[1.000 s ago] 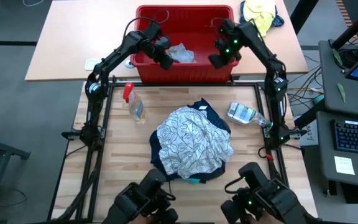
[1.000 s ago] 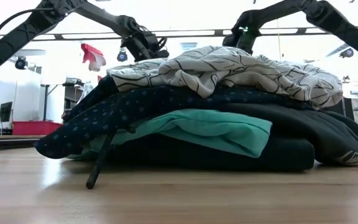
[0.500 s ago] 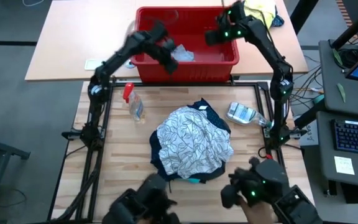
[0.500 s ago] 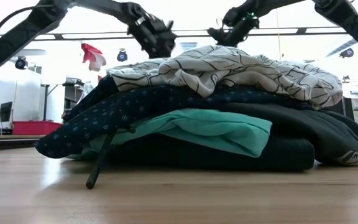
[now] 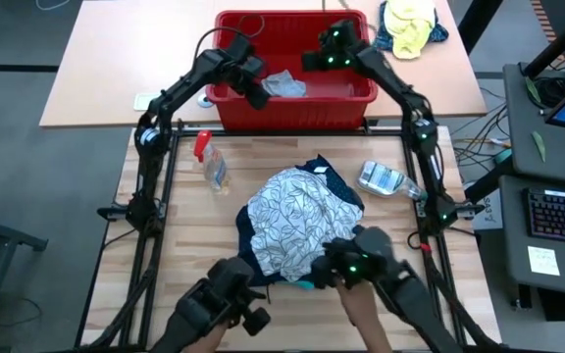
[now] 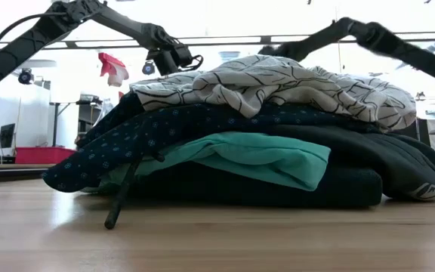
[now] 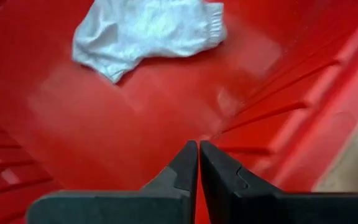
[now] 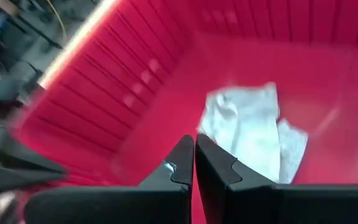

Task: Fold Laundry from Bin
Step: Remove the gray shorts from the red bin

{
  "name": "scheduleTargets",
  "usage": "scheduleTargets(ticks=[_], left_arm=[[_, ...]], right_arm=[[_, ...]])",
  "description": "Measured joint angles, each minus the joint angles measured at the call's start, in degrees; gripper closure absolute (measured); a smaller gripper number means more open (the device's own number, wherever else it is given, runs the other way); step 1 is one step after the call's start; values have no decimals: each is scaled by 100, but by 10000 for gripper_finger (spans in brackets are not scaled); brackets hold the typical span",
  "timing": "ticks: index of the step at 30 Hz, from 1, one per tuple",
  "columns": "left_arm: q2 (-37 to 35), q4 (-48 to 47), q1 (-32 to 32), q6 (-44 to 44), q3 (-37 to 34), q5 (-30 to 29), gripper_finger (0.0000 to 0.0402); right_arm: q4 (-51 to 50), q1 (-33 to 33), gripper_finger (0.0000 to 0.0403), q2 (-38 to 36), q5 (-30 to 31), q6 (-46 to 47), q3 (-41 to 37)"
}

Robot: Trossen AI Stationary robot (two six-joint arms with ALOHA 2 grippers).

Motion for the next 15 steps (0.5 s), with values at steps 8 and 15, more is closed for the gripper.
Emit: scheduleTargets(ticks=[8, 15], left_arm=[[0, -185, -2, -15, -76, 359, 401], [-2, -254, -22, -26, -105, 721, 401]], right_arm=[[-577, 50, 394, 807, -342, 438, 2], [229, 64, 394, 1205, -2277, 1702, 0]])
